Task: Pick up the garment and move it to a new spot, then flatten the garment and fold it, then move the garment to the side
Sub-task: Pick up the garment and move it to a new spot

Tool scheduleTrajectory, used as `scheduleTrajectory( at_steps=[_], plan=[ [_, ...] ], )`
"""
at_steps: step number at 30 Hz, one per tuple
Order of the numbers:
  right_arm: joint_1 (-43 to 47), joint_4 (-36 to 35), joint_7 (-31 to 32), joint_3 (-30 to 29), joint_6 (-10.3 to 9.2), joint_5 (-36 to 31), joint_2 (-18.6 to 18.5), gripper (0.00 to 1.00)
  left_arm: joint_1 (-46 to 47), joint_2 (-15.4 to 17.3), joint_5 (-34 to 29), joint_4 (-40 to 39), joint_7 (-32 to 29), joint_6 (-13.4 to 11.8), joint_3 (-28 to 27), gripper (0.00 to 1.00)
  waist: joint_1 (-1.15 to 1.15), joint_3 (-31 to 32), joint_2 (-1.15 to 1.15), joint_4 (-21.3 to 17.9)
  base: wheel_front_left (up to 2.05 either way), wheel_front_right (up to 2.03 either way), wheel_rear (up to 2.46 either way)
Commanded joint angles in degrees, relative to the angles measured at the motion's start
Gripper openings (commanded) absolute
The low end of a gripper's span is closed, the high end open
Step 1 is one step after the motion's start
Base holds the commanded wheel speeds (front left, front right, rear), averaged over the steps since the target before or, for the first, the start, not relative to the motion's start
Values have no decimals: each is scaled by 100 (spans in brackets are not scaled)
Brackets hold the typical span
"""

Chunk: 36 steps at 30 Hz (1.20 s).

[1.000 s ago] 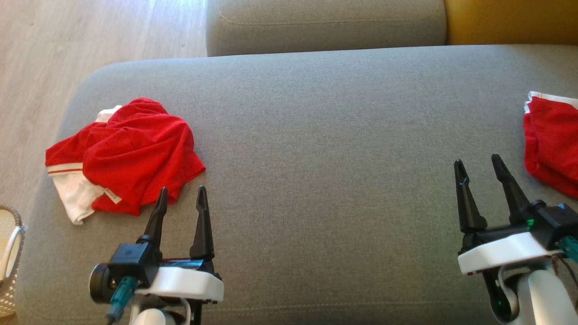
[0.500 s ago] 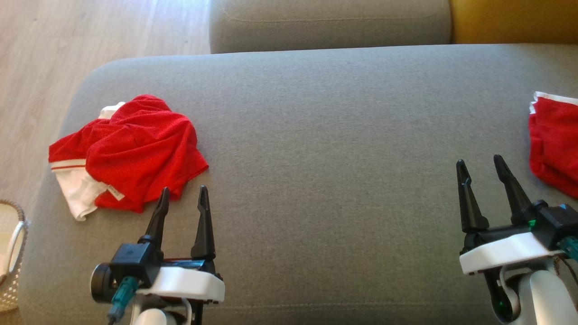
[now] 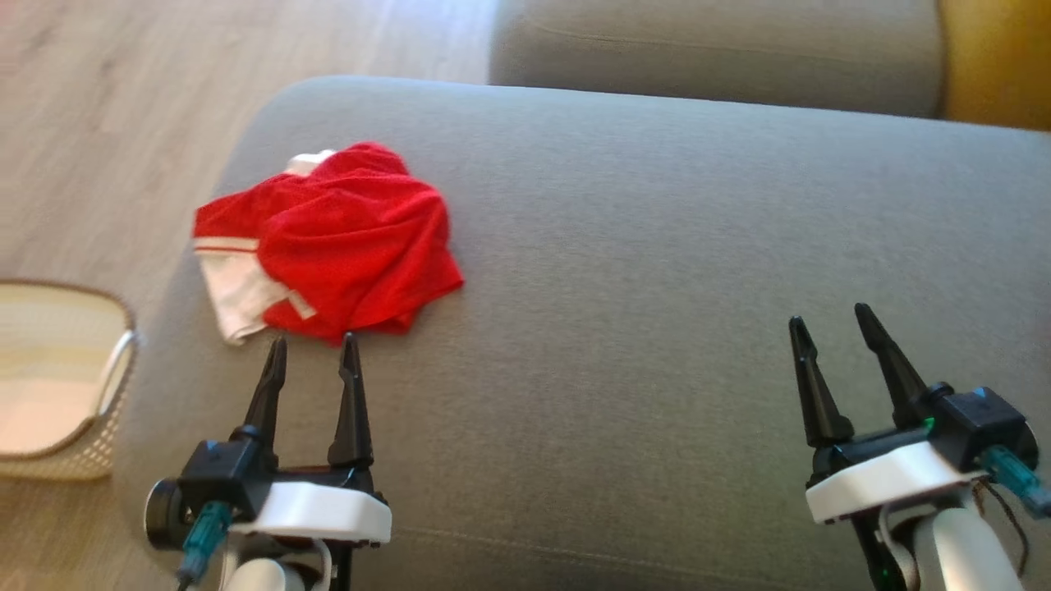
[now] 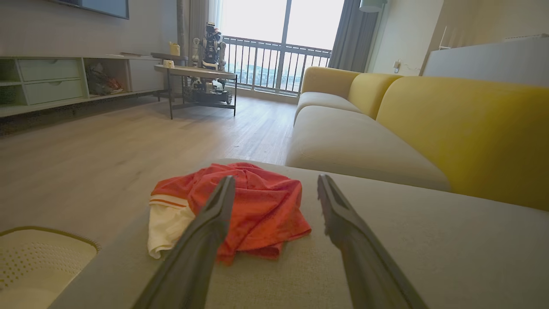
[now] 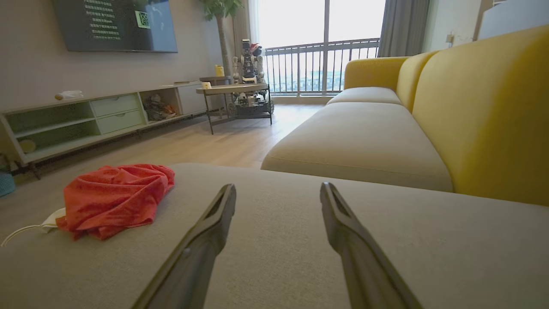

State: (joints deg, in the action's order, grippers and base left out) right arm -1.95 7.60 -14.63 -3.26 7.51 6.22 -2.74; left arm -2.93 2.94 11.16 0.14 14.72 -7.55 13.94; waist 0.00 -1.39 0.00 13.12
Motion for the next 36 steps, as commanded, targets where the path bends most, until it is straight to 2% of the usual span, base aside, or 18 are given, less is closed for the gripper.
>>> scheduleTrajectory(
  at_steps=[1,12,18,27,34,36],
  plan=[
    [-133,-196,-37,161,-2,35,-14,100,206,-6,-62,-212,28,10,-210,100,0,37,0,247,0,0,0],
    [-72,-191,-37,386,-2,100,-14,100,19,-6,-114,-303,28,56,-313,100,0,111,0,1118,0,0,0],
    [-13,-182,-37,414,-2,118,-14,100,-33,-6,-97,-332,28,58,-334,100,0,104,0,1437,0,0,0],
    [-28,-186,-37,403,-2,74,-14,100,-38,-6,-4,-360,28,2,-329,100,0,-6,0,1614,0,0,0],
    [-58,-173,-37,452,-2,97,-14,100,3,-6,-11,-343,28,-15,-393,100,0,-48,0,1578,0,0,0],
    [-92,-173,-37,447,-2,77,-14,100,43,-6,40,-355,28,-98,-454,100,0,-120,0,1539,0,0,0]
  ],
)
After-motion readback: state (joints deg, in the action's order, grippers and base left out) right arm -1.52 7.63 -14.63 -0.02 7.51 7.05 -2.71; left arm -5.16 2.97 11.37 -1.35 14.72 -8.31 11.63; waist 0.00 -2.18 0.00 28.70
